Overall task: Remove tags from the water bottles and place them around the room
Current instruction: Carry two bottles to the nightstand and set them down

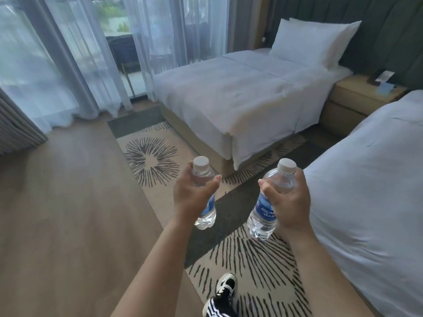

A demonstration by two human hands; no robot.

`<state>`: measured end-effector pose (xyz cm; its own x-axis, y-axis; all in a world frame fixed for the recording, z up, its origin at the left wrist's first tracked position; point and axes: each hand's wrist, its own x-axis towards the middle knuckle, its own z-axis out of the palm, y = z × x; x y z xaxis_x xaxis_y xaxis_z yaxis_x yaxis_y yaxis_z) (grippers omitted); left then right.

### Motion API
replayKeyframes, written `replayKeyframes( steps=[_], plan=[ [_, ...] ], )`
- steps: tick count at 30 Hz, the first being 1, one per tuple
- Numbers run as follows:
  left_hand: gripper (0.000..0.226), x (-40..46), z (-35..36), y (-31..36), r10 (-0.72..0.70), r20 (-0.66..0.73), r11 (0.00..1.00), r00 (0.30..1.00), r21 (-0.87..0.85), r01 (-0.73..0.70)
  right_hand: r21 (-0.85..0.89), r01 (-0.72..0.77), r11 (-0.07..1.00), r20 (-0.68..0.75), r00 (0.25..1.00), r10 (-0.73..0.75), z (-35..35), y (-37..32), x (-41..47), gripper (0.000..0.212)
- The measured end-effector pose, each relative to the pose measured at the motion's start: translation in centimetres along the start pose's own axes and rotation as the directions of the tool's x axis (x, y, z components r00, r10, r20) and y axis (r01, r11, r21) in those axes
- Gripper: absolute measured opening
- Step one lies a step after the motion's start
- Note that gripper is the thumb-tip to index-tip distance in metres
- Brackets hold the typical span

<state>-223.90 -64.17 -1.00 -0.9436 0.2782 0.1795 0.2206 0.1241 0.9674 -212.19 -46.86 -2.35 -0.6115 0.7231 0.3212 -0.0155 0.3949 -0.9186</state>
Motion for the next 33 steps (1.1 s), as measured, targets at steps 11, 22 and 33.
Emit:
replayKeyframes(
  steps=[11, 22, 33],
  plan=[
    [0.041, 24.4, 15.7, 1.4, 0.0, 0.193, 0.998, 0.981, -0.064, 0.012, -0.076, -0.002, 0.997, -0.142, 0.99, -0.009, 2.6, 5.8, 24.6, 0.053],
    [0.042, 41.6, 32.6, 0.2, 0.069, 0.373, 0.997, 0.925, -0.063, -0.049, -0.23, -0.117, 0.966, -0.352, 0.936, 0.029, 0.1, 13.3, 42.1, 0.057],
    [0.038, 64.2, 54.3, 0.5, 0.18, 0.532, 0.984, 0.827, -0.11, -0.143, -0.265, -0.226, 0.937, -0.537, 0.842, 0.051, -2.5, 21.7, 67.0, 0.057]
  ],
)
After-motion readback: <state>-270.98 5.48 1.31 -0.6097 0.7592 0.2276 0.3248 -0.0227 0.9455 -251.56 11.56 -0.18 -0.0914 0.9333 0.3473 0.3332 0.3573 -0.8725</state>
